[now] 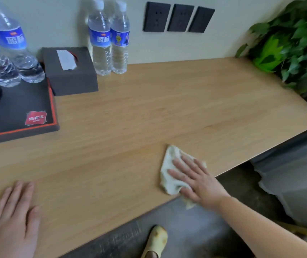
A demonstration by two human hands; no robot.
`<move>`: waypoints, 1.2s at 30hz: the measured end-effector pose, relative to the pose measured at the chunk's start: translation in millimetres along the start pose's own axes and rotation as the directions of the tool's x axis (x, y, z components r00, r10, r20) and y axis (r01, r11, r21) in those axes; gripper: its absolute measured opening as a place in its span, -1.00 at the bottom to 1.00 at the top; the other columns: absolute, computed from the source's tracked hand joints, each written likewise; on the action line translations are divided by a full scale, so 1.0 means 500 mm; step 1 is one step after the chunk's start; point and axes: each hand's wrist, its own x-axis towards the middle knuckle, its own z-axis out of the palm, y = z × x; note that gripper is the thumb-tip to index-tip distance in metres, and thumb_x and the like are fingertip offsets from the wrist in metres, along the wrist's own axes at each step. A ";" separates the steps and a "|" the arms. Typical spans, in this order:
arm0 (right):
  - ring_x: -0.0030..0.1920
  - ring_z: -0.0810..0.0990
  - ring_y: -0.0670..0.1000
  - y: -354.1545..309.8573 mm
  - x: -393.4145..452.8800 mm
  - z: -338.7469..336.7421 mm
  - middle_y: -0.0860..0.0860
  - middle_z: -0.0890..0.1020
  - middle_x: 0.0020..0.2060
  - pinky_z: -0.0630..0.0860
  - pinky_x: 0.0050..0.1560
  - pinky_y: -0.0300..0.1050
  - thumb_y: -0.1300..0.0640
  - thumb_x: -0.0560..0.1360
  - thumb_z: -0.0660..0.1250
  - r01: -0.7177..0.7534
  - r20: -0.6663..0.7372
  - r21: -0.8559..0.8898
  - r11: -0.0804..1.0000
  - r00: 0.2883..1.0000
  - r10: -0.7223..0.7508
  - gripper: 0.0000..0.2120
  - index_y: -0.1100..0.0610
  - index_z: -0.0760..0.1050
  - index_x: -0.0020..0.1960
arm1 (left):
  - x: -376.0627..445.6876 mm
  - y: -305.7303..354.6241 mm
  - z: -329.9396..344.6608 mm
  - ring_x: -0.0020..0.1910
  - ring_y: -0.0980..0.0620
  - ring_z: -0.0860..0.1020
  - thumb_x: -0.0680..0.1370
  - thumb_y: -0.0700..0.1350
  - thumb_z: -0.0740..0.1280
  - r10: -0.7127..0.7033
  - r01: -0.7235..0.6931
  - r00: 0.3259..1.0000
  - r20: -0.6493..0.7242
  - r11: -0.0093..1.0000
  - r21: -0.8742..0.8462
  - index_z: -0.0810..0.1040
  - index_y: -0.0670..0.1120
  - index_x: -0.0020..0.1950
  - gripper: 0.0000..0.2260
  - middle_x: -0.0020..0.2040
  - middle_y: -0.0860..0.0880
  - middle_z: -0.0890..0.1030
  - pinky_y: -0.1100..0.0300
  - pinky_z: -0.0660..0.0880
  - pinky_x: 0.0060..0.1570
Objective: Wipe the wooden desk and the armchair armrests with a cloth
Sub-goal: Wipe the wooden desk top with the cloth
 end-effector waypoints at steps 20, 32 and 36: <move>0.53 -0.29 0.09 0.124 0.128 -0.003 -0.08 -0.16 0.56 -0.27 0.48 0.25 -0.19 0.60 -0.08 0.449 -0.010 0.009 0.894 0.894 -0.449 -0.43 -0.19 -0.20 0.55 | 0.093 0.426 0.131 0.54 0.09 -0.23 0.60 0.06 -0.19 -0.316 0.317 0.948 -0.037 0.934 0.167 -0.24 0.05 0.54 -0.49 0.58 0.05 -0.20 -0.12 -0.20 0.49; 0.49 -0.31 0.34 -0.069 0.512 -0.104 0.18 -0.25 0.54 -0.28 0.36 0.47 -0.14 0.61 -0.16 -0.565 0.104 0.349 0.747 0.816 0.569 -0.41 -0.02 -0.29 0.56 | 0.098 0.441 0.122 0.53 0.19 -0.14 0.60 0.12 -0.27 -0.351 0.357 0.931 -0.103 0.933 0.047 -0.07 0.09 0.54 -0.51 0.57 0.15 -0.05 -0.03 -0.17 0.50; 0.49 -0.38 0.21 -0.148 0.381 -0.066 0.08 -0.23 0.55 -0.38 0.39 0.35 -0.18 0.58 -0.21 0.165 -0.070 0.206 0.964 0.986 -0.154 -0.42 -0.10 -0.23 0.55 | 0.096 0.437 0.115 0.53 0.08 0.10 0.57 0.12 -0.26 -0.397 0.364 0.893 -0.213 0.914 -0.177 0.27 -0.08 0.50 -0.38 0.53 0.01 0.23 -0.04 -0.07 0.50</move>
